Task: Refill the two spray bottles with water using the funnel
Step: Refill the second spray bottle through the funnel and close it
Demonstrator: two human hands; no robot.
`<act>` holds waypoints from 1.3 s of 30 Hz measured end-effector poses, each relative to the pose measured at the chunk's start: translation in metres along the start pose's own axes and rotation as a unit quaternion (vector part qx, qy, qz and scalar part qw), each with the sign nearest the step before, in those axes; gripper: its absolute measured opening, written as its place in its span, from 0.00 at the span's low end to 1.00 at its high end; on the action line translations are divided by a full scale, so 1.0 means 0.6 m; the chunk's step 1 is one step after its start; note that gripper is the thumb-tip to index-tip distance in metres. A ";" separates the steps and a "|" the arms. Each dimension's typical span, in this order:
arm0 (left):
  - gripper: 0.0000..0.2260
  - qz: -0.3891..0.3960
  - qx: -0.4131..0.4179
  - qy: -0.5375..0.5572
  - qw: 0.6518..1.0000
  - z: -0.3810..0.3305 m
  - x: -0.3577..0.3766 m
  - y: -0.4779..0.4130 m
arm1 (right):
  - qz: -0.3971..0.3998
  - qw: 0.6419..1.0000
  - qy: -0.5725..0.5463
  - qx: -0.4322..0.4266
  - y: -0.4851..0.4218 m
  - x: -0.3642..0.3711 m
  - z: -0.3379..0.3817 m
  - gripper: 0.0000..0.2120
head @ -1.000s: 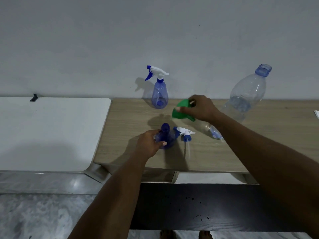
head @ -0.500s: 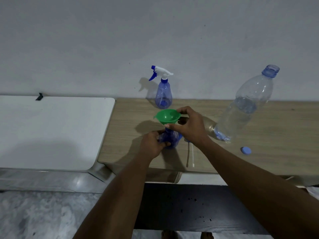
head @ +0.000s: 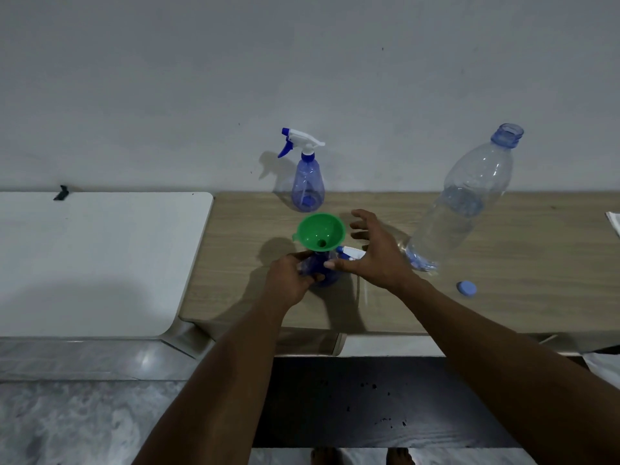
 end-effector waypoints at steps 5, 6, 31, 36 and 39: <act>0.26 -0.004 0.016 0.008 1.000 0.001 0.002 -0.002 | -0.181 0.983 -0.023 0.005 0.019 -0.088 -0.020 0.26; 0.26 -0.005 0.022 0.016 1.000 0.003 0.004 -0.003 | -0.212 0.977 -0.021 0.004 0.025 -0.106 -0.025 0.23; 0.23 -0.001 0.031 0.035 0.999 -0.020 0.021 -0.008 | -0.355 0.908 -0.165 0.151 -0.006 -0.235 -0.085 0.44; 0.25 0.002 0.024 0.017 1.000 -0.016 0.020 -0.009 | -0.330 0.926 -0.117 0.138 -0.022 -0.240 -0.067 0.32; 0.24 0.007 0.022 0.009 1.000 -0.015 0.021 -0.009 | -0.302 0.938 -0.121 0.120 -0.028 -0.235 -0.046 0.29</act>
Point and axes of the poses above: each hand's wrist, its own y-axis away from the middle knuckle, its own x-axis out of the palm, z = x × y, the point moved 5 cm from there along -y, towards the middle knuckle, and after that the axes turned 15 degrees about x, right-handed, at the moved point
